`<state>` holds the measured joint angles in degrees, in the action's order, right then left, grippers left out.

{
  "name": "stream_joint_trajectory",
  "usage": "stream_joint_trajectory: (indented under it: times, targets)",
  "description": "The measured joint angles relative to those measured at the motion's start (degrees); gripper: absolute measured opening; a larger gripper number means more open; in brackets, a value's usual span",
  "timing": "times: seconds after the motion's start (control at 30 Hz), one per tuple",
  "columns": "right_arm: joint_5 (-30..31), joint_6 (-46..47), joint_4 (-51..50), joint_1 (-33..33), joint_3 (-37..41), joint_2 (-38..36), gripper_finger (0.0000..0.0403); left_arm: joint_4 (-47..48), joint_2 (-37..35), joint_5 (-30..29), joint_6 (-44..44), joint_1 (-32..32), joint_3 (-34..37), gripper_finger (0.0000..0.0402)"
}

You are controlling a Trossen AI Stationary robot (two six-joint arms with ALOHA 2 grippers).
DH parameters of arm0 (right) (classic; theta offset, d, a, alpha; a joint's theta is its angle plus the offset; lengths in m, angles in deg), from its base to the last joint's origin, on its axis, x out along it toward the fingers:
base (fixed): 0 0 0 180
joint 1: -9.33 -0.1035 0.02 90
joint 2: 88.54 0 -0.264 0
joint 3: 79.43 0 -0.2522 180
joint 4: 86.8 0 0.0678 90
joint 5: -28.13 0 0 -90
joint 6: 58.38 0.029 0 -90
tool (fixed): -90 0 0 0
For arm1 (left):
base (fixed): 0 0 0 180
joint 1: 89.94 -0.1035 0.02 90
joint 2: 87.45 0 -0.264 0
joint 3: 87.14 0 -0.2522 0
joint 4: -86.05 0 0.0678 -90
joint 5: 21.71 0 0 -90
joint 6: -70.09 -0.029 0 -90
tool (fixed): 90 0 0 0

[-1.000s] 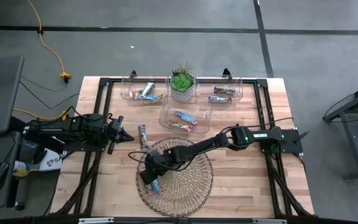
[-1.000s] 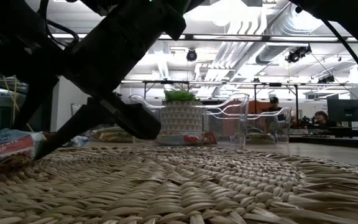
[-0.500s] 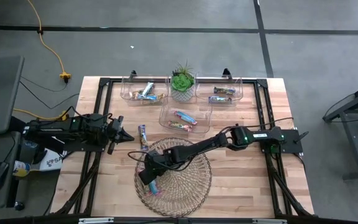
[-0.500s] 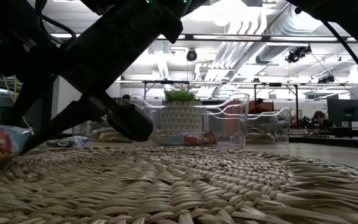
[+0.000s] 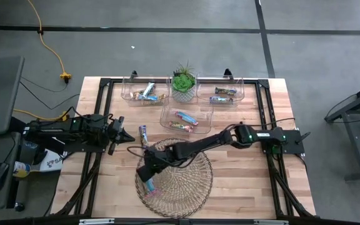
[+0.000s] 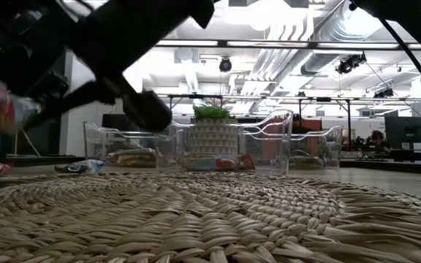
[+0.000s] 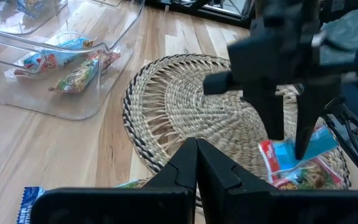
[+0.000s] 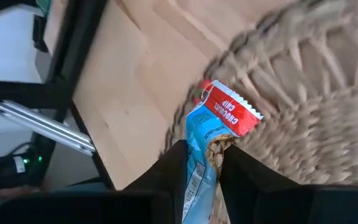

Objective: Pick and place Granola Bars by type
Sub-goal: Put the red granola bar into the bottom transparent bin

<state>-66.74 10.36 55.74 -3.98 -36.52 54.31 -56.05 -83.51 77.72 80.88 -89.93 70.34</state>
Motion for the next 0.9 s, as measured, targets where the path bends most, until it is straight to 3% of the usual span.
stream_joint_trajectory:
  times: [0.23,0.77,0.9]
  targets:
    - [1.75,-3.11,0.9,1.02,-0.02,-4.08,0.0072,-0.01,0.0,-0.02,0.0,0.0,-0.02,0.0001]
    - [18.87,-19.45,2.43,2.51,-0.04,-17.23,0.0072,-0.01,0.0,-0.02,0.0,0.0,-0.02,0.0001]
    - [21.11,-26.08,7.4,2.86,-0.07,-19.49,0.0072,0.04,-0.02,-0.04,0.0,0.0,-0.01,0.0001]
